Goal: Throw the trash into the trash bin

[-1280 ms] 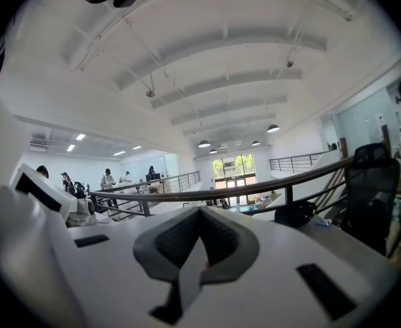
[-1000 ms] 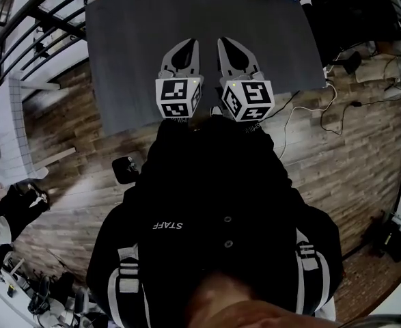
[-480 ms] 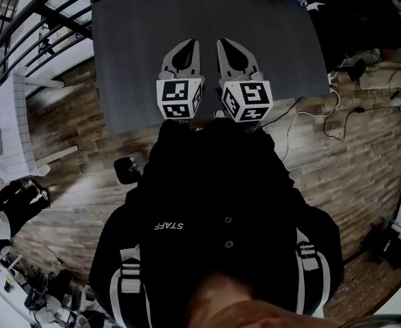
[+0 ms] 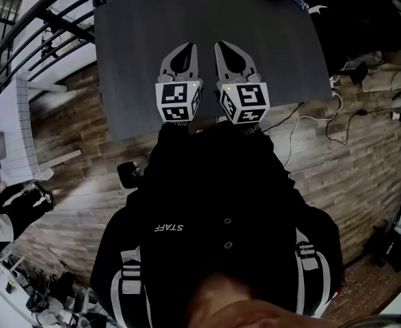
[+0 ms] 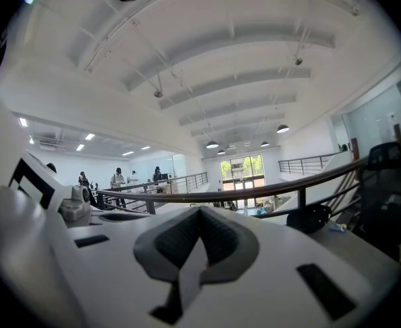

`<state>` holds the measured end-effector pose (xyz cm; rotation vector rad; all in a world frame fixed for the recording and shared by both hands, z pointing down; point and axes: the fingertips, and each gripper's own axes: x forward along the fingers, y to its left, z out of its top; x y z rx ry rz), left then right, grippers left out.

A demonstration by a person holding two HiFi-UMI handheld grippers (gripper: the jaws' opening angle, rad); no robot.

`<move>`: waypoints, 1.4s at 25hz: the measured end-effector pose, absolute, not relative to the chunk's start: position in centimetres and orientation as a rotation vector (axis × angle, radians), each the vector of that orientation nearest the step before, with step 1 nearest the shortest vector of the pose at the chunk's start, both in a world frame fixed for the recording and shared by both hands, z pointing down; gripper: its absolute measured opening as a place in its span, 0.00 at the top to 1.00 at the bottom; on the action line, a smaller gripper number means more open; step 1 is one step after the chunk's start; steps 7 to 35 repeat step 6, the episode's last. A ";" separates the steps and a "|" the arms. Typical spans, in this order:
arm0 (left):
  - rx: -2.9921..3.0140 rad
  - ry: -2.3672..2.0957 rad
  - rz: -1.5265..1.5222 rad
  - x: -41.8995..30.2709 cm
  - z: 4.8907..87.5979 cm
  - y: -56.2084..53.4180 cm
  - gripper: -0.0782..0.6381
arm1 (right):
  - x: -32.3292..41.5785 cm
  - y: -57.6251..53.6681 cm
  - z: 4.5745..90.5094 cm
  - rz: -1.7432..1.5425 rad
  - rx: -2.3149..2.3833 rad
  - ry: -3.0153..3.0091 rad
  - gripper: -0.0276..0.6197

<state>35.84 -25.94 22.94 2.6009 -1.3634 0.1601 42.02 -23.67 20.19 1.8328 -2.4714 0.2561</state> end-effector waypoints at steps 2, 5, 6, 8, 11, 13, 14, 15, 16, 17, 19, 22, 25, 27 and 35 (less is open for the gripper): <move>2.598 -1.368 0.170 35.6 22.9 -26.1 0.89 | 41.9 -24.0 20.1 0.255 1.829 -2.476 0.93; 2.593 -1.383 0.171 35.1 22.8 -26.5 0.89 | 41.5 -24.4 19.8 0.252 1.818 -2.487 0.93; 2.591 -1.389 0.169 34.9 22.7 -26.6 0.89 | 41.3 -24.5 19.7 0.250 1.813 -2.492 0.93; 2.591 -1.389 0.169 34.9 22.7 -26.6 0.89 | 41.3 -24.5 19.7 0.250 1.813 -2.492 0.93; 2.591 -1.389 0.169 34.9 22.7 -26.6 0.89 | 41.3 -24.5 19.7 0.250 1.813 -2.492 0.93; 2.591 -1.389 0.169 34.9 22.7 -26.6 0.89 | 41.3 -24.5 19.7 0.250 1.813 -2.492 0.93; 2.591 -1.389 0.169 34.9 22.7 -26.6 0.89 | 41.3 -24.5 19.7 0.250 1.813 -2.492 0.93; 2.591 -1.389 0.169 34.9 22.7 -26.6 0.89 | 41.3 -24.5 19.7 0.250 1.813 -2.492 0.93; 2.591 -1.389 0.169 34.9 22.7 -26.6 0.89 | 41.3 -24.5 19.7 0.250 1.813 -2.492 0.93; 2.591 -1.389 0.169 34.9 22.7 -26.6 0.89 | 41.3 -24.5 19.7 0.250 1.813 -2.492 0.93; 2.591 -1.389 0.169 34.9 22.7 -26.6 0.89 | 41.3 -24.5 19.7 0.250 1.813 -2.492 0.93; 2.591 -1.389 0.169 34.9 22.7 -26.6 0.89 | 41.3 -24.5 19.7 0.250 1.813 -2.492 0.93; 2.591 -1.389 0.169 34.9 22.7 -26.6 0.89 | 41.3 -24.5 19.7 0.250 1.813 -2.492 0.93; 2.591 -1.389 0.169 34.9 22.7 -26.6 0.89 | 41.3 -24.5 19.7 0.250 1.813 -2.492 0.93; 2.591 -1.389 0.169 34.9 22.7 -26.6 0.89 | 41.3 -24.5 19.7 0.250 1.813 -2.492 0.93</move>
